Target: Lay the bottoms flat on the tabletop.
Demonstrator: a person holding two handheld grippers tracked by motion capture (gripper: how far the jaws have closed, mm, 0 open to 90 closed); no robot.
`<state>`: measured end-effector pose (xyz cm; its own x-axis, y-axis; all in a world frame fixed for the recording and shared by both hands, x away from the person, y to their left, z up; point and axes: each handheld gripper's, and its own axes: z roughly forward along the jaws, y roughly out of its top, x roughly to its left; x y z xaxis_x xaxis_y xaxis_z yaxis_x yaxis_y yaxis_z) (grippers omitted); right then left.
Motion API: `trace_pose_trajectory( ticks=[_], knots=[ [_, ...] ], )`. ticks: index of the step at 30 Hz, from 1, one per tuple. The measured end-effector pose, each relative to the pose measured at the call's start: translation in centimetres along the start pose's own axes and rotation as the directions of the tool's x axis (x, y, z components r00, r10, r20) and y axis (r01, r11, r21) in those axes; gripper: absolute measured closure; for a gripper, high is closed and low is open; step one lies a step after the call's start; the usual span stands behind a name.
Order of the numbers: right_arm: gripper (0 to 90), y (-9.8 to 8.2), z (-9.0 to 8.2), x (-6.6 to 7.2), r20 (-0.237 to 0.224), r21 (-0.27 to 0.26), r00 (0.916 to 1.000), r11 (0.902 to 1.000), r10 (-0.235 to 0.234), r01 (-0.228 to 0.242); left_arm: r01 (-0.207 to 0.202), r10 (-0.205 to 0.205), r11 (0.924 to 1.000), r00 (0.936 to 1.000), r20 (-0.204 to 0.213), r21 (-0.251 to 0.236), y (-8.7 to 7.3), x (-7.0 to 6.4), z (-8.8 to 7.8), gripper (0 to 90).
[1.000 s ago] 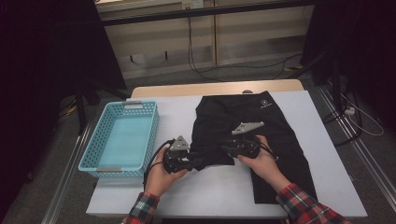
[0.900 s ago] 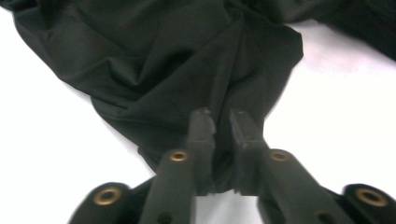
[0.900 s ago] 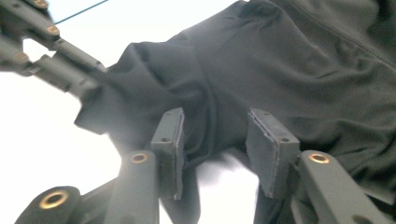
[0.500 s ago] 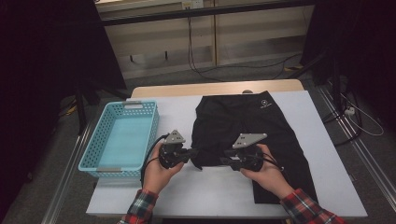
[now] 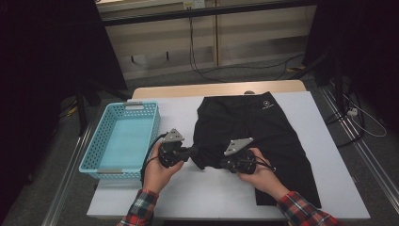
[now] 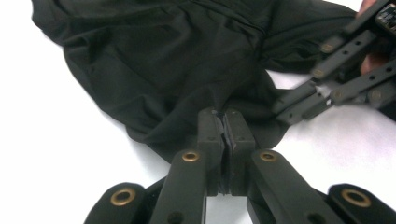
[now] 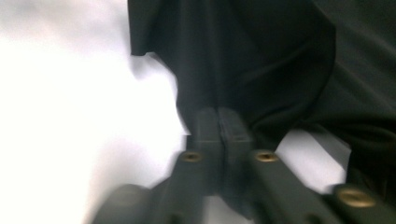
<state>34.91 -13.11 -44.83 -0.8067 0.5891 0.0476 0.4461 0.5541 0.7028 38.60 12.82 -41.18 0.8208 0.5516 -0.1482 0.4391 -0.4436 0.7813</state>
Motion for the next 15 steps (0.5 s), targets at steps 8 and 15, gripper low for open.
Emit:
trace_pose_trajectory(
  ticks=[8,15],
  knots=[
    [90.0,0.1,-4.3,-1.9,-0.066,-0.141,0.9902,0.9812,0.123,-0.132,0.023,-0.023,0.9996,0.9997,0.003,-0.016,0.1,0.2,-0.2,86.1],
    [90.0,-0.2,-3.9,-3.1,0.01,-0.148,0.9855,0.9749,0.169,-0.166,0.019,-0.019,0.9998,0.9992,-0.035,-0.007,0.2,0.8,1.4,85.2]
  ],
)
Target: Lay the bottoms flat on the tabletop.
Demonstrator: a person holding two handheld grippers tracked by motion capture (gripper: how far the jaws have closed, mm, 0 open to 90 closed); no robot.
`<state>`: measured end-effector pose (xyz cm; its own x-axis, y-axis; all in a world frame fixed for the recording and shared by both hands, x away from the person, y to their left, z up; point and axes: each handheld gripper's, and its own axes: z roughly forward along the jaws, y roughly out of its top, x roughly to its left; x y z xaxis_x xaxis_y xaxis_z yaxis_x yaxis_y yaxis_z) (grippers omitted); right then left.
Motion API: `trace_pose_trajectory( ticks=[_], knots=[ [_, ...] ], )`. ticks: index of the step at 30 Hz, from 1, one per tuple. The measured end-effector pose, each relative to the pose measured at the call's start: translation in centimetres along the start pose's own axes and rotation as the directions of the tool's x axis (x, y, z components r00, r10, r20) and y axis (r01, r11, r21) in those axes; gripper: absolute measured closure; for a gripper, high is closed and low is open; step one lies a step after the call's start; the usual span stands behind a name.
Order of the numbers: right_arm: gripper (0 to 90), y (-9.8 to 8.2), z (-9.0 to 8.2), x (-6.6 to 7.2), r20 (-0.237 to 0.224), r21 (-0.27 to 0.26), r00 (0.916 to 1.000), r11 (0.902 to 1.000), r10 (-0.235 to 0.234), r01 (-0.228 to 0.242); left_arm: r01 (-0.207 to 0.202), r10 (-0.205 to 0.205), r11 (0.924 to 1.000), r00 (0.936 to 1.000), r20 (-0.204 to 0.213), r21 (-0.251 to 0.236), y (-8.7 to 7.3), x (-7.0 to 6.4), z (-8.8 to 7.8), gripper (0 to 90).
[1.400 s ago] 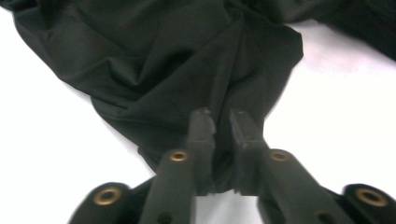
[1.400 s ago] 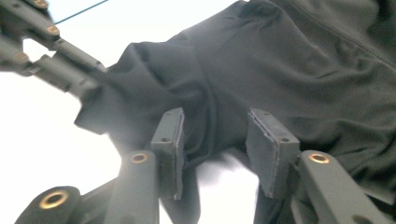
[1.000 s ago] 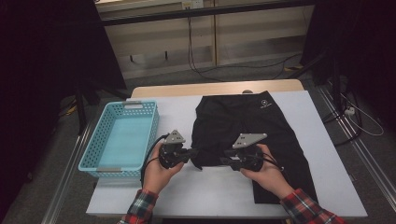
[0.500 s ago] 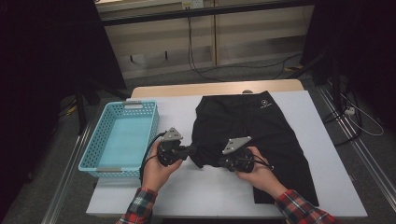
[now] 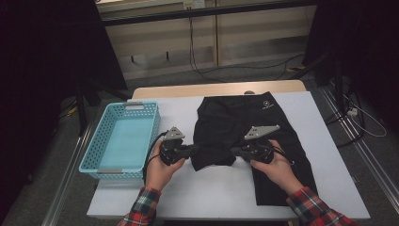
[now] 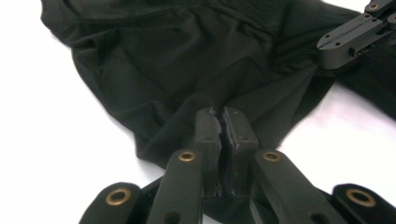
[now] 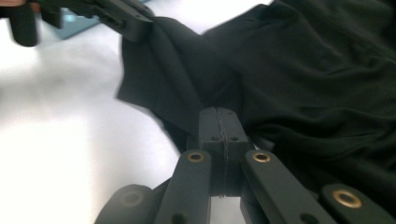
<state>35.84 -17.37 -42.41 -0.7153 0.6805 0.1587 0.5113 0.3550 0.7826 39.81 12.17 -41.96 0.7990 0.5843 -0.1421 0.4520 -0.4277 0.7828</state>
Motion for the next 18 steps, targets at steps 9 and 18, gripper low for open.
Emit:
trace_pose_trajectory(
  ticks=[9,18],
  knots=[
    [90.0,-0.2,1.9,-0.5,0.06,0.047,0.9981,0.9989,-0.013,0.01,0.026,-0.026,0.9997,0.9997,0.005,0.005,-0.2,0.5,0.5,77.2],
    [90.0,-0.1,1.1,-0.7,0.091,0.038,0.9958,0.9992,-0.012,0.009,0.001,-0.001,1.0,1.0,0.008,0.0,-1.0,-0.4,-1.0,45.9]
  ],
)
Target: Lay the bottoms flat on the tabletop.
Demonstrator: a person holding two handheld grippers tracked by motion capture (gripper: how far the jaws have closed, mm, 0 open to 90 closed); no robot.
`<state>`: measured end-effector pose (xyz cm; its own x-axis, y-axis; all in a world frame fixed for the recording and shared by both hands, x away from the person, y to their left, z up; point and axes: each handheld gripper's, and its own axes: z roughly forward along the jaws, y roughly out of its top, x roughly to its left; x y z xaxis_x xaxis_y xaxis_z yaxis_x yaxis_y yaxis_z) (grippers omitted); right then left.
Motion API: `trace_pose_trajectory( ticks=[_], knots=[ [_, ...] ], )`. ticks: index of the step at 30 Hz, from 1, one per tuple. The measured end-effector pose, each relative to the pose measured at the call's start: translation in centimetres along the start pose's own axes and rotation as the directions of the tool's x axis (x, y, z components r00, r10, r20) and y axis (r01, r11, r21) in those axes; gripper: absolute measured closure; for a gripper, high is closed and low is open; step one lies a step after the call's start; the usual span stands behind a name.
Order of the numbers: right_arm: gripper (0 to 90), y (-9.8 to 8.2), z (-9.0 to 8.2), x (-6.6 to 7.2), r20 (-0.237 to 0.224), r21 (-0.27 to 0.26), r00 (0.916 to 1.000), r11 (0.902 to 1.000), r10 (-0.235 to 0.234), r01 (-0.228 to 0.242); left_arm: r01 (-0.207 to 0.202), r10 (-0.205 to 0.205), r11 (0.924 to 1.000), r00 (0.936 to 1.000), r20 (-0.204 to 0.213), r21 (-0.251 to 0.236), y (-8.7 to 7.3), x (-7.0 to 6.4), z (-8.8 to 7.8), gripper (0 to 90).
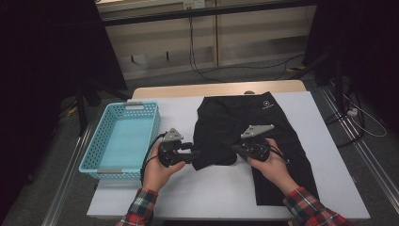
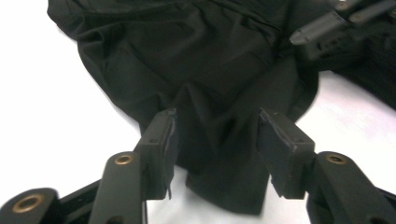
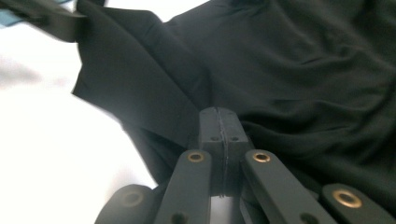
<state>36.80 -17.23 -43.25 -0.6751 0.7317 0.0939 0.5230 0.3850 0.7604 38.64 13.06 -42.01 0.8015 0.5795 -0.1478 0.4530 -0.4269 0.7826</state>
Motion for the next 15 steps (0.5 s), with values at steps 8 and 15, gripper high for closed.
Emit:
trace_pose_trajectory(
  ticks=[8,15],
  knots=[
    [90.0,-0.3,-1.1,-1.2,0.031,-0.018,0.9988,0.9992,0.036,-0.036,-0.011,0.011,0.9988,0.9999,0.005,0.048,-1.1,-0.1,0.2,44.8],
    [90.0,-0.3,-1.2,-1.3,0.032,-0.032,0.9985,0.9985,0.044,-0.043,-0.016,0.012,0.9954,0.9988,0.047,0.095,-1.6,-0.7,1.4,57.3]
  ],
)
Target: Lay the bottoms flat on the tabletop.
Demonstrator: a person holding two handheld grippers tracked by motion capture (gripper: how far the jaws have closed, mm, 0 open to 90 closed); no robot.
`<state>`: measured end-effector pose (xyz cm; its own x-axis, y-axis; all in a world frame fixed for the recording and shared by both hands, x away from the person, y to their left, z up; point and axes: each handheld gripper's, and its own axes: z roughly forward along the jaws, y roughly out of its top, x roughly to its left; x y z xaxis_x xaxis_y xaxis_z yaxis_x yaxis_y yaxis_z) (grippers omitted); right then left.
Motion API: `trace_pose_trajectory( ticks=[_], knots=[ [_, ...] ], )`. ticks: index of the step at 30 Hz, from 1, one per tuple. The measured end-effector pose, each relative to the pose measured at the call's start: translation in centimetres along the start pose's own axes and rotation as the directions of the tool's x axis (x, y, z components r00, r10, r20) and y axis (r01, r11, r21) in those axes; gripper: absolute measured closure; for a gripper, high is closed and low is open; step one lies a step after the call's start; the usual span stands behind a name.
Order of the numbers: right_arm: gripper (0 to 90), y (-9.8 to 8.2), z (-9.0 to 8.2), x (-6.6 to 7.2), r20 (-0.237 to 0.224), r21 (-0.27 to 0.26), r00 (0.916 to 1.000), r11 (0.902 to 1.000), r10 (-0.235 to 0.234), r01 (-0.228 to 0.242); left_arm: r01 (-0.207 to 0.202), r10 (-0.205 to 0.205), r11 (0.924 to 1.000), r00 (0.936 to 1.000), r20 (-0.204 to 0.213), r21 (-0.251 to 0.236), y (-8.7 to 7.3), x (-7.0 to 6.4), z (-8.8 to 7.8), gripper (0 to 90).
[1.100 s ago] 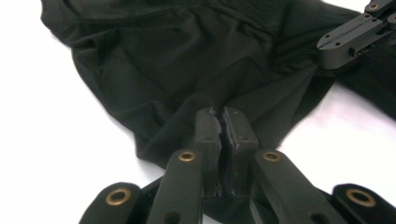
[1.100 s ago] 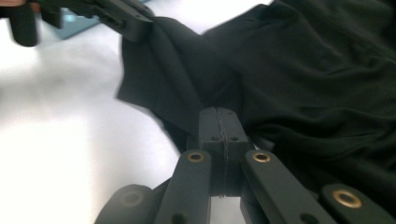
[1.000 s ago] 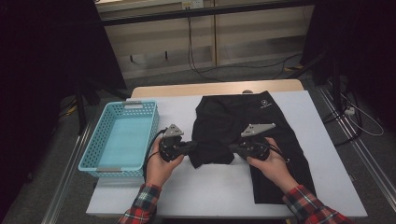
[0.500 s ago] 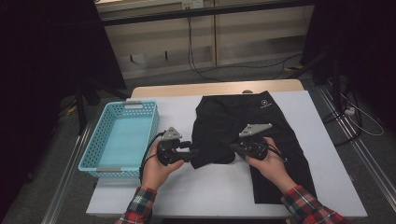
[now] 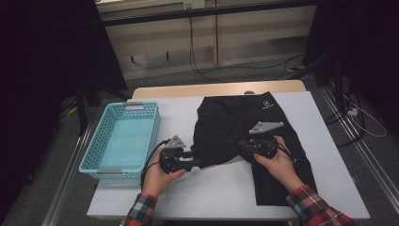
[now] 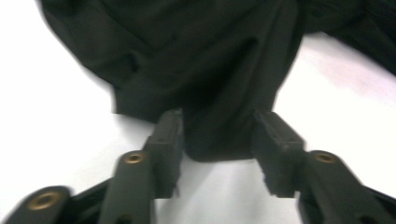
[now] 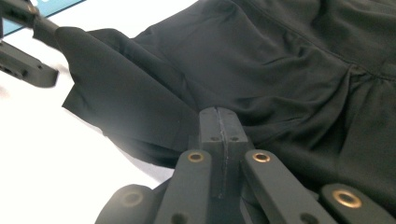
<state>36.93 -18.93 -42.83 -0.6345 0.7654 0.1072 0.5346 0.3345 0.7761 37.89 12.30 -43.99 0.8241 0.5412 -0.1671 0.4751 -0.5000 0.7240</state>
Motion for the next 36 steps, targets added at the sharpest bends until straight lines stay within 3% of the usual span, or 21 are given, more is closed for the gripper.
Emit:
trace_pose_trajectory(
  ticks=[5,12,14,15,18,24,32,36],
  knots=[
    [90.0,0.1,0.0,0.2,-0.002,-0.01,1.0,0.9999,-0.002,0.002,-0.007,0.006,0.9987,0.9999,0.009,0.051,-0.1,-0.2,1.0,68.0],
    [90.0,0.1,-0.1,0.1,-0.003,-0.02,1.0,0.9998,0.0,0.0,0.003,-0.005,0.997,0.9995,0.032,0.077,0.0,0.0,1.4,88.1],
    [90.0,0.1,-0.1,0.1,-0.007,-0.018,1.0,0.9998,-0.003,0.003,0.006,-0.007,0.9965,0.9998,0.02,0.083,0.2,-0.2,1.3,89.7],
    [90.0,0.1,-0.2,0.2,-0.008,-0.018,1.0,0.9998,-0.005,0.004,0.003,-0.004,0.9974,0.9999,0.016,0.072,0.4,-0.2,1.0,89.9],
    [90.0,0.2,-0.3,0.2,-0.013,-0.022,0.9999,0.9997,-0.006,0.006,0.048,-0.047,0.9988,0.998,0.041,-0.013,1.3,-0.1,-0.6,90.0],
    [90.0,0.3,-0.2,0.7,-0.045,-0.035,0.9989,0.9993,-0.014,0.012,0.097,-0.094,0.9902,0.9949,0.037,-0.101,2.1,0.7,-3.6,90.0],
    [90.0,0.8,0.7,2.9,-0.106,-0.024,0.9915,0.997,-0.076,0.074,0.128,-0.128,0.9857,0.9918,0.006,-0.11,1.8,1.8,-4.8,90.0],
    [81.8,0.5,1.0,3.4,-0.122,-0.01,0.9889,0.9964,-0.085,0.084,0.146,-0.147,0.9842,0.9891,-0.006,-0.1,1.5,2.2,-5.1,90.0]
  ],
)
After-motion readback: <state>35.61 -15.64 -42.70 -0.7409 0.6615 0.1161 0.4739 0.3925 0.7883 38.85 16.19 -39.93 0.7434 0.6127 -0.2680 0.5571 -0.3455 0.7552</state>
